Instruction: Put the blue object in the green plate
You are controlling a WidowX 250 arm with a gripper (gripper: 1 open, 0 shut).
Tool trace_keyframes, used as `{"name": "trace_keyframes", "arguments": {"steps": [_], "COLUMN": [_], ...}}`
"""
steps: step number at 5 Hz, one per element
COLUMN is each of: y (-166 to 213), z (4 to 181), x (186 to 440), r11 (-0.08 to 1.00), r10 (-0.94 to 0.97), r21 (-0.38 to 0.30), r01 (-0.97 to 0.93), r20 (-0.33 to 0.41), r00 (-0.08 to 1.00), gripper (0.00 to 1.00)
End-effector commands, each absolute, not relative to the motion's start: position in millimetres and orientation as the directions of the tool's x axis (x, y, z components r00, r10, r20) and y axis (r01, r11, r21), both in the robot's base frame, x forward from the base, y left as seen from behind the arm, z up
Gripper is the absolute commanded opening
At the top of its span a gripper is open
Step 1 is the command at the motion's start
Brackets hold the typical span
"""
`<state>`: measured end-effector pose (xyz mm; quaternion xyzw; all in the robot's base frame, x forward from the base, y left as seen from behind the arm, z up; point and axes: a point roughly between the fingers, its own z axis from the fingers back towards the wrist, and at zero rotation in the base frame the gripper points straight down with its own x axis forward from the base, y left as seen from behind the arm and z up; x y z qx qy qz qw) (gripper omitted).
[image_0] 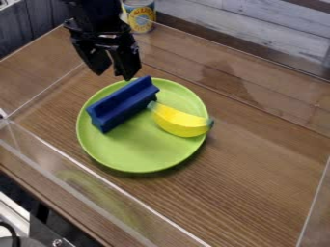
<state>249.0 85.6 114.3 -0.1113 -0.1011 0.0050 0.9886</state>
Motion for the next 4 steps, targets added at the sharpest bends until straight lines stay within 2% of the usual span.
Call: {"name": "trace_keyframes", "arguments": {"steps": [1,3,4], "y": [90.7,85.1,95.2], "z": [127.2,116.5,118.7], "x": [257.1,264.5,269.6], "r11": [0.979,0.977,0.976], "r10": [0.066,0.031,0.077], "r21": [-0.203,-0.21,-0.214], "r01": [-0.018,0.018,-0.028], "r20": [0.231,0.226,0.224], "r00": [0.971,0.974,0.972], "gripper": [1.0,1.0,1.0]}}
